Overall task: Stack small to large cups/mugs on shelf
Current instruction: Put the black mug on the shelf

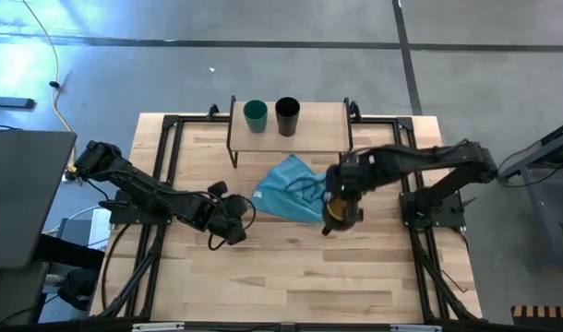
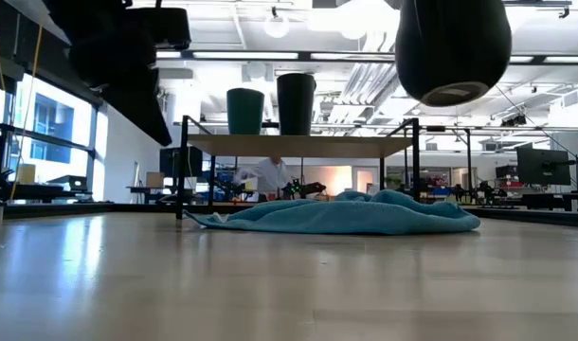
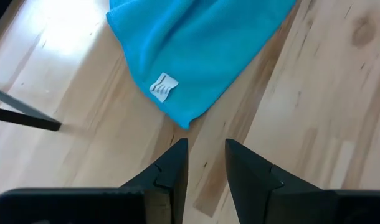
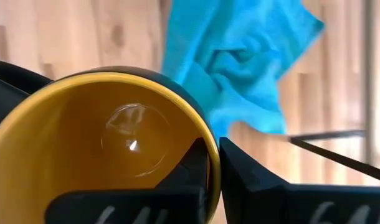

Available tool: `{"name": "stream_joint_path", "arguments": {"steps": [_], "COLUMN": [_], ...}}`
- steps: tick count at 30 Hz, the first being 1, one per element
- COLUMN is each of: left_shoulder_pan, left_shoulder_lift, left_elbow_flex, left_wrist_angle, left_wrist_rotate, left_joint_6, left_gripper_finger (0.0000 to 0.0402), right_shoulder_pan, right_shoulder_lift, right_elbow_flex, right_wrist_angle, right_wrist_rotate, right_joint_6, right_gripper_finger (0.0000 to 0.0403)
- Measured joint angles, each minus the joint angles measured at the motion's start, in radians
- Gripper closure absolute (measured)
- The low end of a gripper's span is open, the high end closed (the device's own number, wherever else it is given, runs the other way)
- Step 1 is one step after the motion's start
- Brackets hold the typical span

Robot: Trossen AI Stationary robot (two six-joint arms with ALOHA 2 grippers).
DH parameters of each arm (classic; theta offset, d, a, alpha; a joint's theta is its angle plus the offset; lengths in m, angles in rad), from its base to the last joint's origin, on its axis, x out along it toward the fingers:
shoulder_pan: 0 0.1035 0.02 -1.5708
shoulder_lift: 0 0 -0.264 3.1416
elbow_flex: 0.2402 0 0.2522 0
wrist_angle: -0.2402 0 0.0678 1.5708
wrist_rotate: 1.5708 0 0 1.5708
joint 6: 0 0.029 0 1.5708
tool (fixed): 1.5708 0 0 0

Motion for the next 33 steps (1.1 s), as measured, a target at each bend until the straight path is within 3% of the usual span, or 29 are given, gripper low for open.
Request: {"name": "stream_joint_path", "arguments": {"steps": [19, 33], "left_shoulder_pan": [0.000, 0.000], "left_shoulder_lift": [0.000, 0.000], "left_elbow_flex": [0.000, 0.000], "left_wrist_angle": [0.108, 0.164], "left_wrist_rotate": [0.043, 0.039], "left_joint_6": [-0.048, -0.071], "left_gripper_finger": [0.0308, 0.0308], "right_shoulder_pan": [-0.336, -0.507], "right_shoulder_lift": [-0.005, -0.005], "right_elbow_flex": [0.274, 0.300], "right_wrist_angle": [-0.166, -0.195], "right_wrist_rotate": [-0.069, -0.119], "right_joint_6": [-0.423, -0.563], "right_gripper_finger": [0.0403, 0.0403]}}
